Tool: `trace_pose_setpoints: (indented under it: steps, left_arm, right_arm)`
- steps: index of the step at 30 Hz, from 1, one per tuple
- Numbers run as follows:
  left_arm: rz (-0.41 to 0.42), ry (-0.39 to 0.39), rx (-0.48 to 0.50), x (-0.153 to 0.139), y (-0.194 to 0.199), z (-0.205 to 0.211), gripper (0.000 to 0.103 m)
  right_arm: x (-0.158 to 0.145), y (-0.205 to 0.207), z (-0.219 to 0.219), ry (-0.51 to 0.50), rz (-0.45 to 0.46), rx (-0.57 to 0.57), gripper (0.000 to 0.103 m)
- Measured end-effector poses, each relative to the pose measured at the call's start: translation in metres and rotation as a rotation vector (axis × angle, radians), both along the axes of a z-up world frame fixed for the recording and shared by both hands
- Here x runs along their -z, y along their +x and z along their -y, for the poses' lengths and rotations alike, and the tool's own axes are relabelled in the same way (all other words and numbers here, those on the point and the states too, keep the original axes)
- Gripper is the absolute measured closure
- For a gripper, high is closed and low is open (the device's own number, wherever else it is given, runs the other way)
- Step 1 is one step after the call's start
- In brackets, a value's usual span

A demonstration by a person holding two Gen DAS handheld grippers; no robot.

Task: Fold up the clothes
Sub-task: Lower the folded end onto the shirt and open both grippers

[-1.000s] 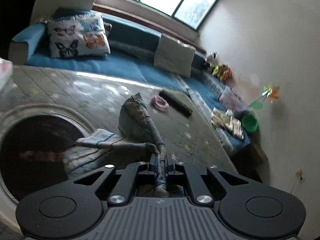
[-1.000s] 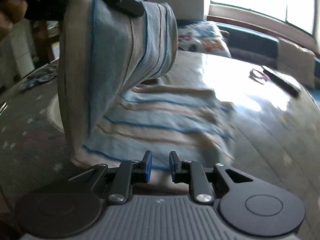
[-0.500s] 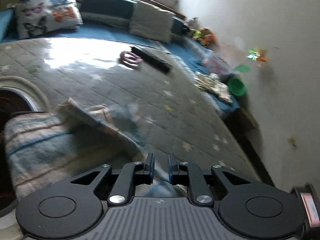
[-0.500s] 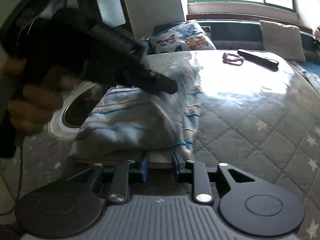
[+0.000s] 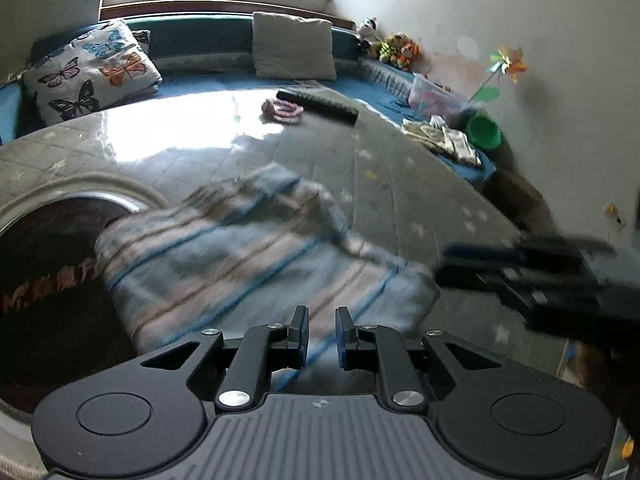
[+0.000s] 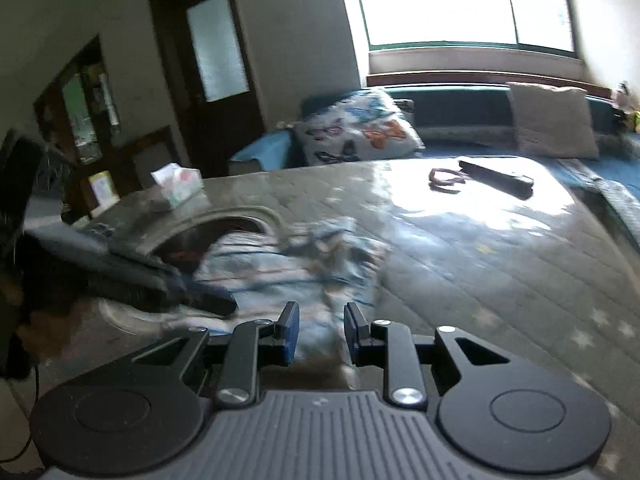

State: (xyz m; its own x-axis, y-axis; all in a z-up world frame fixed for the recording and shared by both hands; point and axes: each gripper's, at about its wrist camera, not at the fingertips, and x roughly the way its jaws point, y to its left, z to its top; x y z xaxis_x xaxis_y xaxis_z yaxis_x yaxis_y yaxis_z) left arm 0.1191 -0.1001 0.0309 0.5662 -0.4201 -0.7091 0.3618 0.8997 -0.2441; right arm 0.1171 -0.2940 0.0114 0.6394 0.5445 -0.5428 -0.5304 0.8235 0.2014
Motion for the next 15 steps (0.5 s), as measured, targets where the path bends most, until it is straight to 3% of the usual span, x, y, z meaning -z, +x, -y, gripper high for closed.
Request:
trace_pose_setpoints:
  steps: [4,9,12,15]
  left_arm:
    - [0.006,0.045,0.035,0.010,-0.014,-0.003,0.088]
    - [-0.013,0.083,0.028,0.025,-0.027,-0.019,0.088]
    - [-0.001,0.102,0.024,0.024,-0.039,-0.030,0.088]
    - [0.032,0.125,0.035,0.018,-0.054,-0.035,0.086]
  right_arm:
    - [0.019,0.010,-0.022,-0.045,-0.013,-0.048,0.079]
    - [0.045,0.024,-0.011,-0.045,-0.112,0.010,0.081]
    - [0.042,0.023,-0.006,-0.026,-0.124,0.017,0.082]
    - [0.032,0.018,-0.012,-0.049,-0.079,0.003,0.080]
